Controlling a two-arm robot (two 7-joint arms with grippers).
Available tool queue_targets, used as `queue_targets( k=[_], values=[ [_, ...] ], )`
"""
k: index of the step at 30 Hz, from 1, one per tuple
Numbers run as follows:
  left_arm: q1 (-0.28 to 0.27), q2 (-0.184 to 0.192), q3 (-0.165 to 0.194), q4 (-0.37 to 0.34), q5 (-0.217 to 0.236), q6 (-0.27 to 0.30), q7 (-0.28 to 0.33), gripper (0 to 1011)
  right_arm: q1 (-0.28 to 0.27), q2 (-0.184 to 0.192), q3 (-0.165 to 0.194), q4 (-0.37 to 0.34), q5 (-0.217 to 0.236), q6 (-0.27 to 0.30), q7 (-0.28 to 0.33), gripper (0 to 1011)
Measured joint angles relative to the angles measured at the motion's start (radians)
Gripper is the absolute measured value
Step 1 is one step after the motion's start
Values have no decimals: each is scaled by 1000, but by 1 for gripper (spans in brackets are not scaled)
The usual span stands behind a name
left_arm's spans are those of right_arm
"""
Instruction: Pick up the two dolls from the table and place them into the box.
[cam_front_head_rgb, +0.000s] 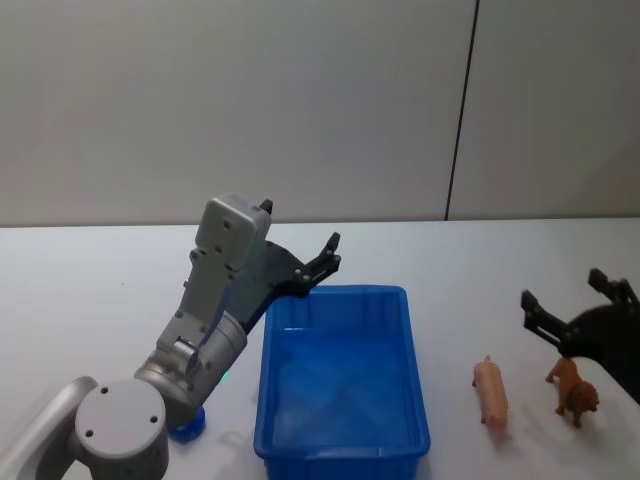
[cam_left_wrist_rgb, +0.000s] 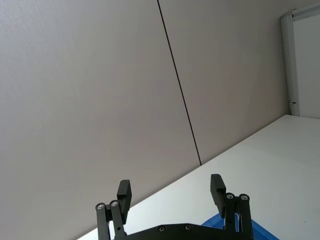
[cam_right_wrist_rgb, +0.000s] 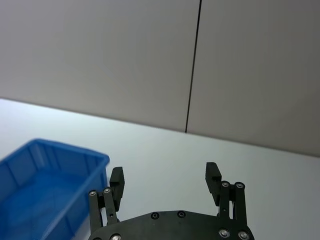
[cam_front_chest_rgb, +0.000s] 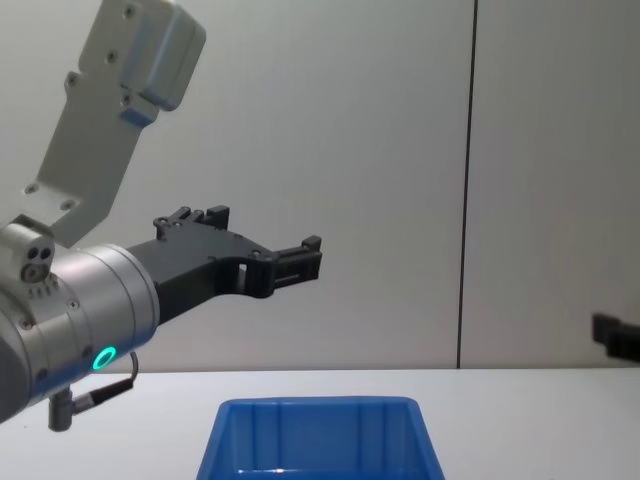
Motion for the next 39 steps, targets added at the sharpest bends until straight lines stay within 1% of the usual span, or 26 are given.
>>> queue_targets(
  k=[3, 8, 15, 19, 24, 34, 35, 36, 37, 38, 39],
  values=[
    [0, 0, 0, 0, 0, 0, 0, 1001, -9, 21, 13, 15, 9, 22, 17, 1001],
    [0, 0, 0, 0, 0, 0, 0, 1001, -17, 42, 25, 36, 11, 50, 36, 1001],
    [0, 0, 0, 0, 0, 0, 0, 1001, -21, 63, 33, 84, -2, 88, 65, 1001],
    [0, 0, 0, 0, 0, 0, 0, 1001, -17, 67, 34, 108, -12, 104, 79, 1001],
    [0, 0, 0, 0, 0, 0, 0, 1001, -5, 67, 29, 157, -33, 128, 108, 1001],
    [0, 0, 0, 0, 0, 0, 0, 1001, 12, 61, 19, 215, -54, 152, 149, 995],
    [0, 0, 0, 0, 0, 0, 0, 1001, 14, 60, 17, 222, -55, 155, 155, 960],
    [0, 0, 0, 0, 0, 0, 0, 1001, 15, 60, 17, 225, -55, 156, 158, 947],
    [0, 0, 0, 0, 0, 0, 0, 1001, 17, 58, 15, 231, -55, 157, 162, 906],
    [0, 0, 0, 0, 0, 0, 0, 1001, 17, 58, 15, 231, -55, 157, 162, 906],
    [0, 0, 0, 0, 0, 0, 0, 1001, 19, 57, 14, 237, -55, 158, 166, 878]
  ],
)
